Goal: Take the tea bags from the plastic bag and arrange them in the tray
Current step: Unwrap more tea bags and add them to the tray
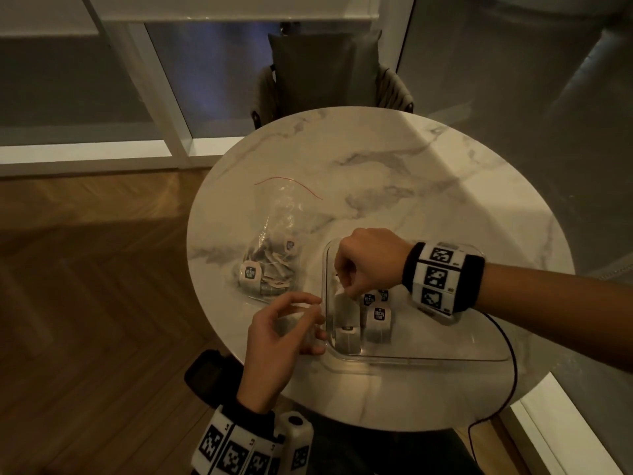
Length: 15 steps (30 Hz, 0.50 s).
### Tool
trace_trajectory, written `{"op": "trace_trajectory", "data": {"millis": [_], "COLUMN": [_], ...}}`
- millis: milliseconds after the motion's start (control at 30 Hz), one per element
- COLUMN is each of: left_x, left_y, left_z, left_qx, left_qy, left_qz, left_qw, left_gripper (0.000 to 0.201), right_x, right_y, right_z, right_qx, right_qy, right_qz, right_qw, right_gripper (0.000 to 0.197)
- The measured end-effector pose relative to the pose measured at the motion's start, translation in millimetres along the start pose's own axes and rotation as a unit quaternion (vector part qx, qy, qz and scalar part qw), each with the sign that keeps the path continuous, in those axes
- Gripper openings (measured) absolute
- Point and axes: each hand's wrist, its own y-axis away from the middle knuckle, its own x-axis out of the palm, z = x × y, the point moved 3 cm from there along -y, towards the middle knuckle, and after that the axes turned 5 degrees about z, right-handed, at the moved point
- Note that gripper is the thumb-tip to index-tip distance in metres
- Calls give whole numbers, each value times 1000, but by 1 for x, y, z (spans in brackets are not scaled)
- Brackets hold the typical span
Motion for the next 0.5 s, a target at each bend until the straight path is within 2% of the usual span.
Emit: {"op": "trace_trajectory", "data": {"millis": [167,300,400,500], "left_x": [3,17,22,22], "left_y": [-4,-5,-5,-6], "left_z": [-8,-18,-21,-14], "left_qx": [-9,7,-38,-90], "left_qy": [-4,-32,-9,54], "left_qz": [13,58,82,107], "left_qw": [1000,998,996,989], "left_gripper": [26,37,50,69], "right_x": [-17,-33,-41,-41], "right_y": [31,50,59,64], "right_z": [13,24,25,25], "right_qx": [-84,-126,-126,-129], "right_qy": [-137,-199,-274,-295], "right_qz": [8,-26,-43,-58], "right_qw": [987,972,952,945], "right_gripper": [8,9,12,13]}}
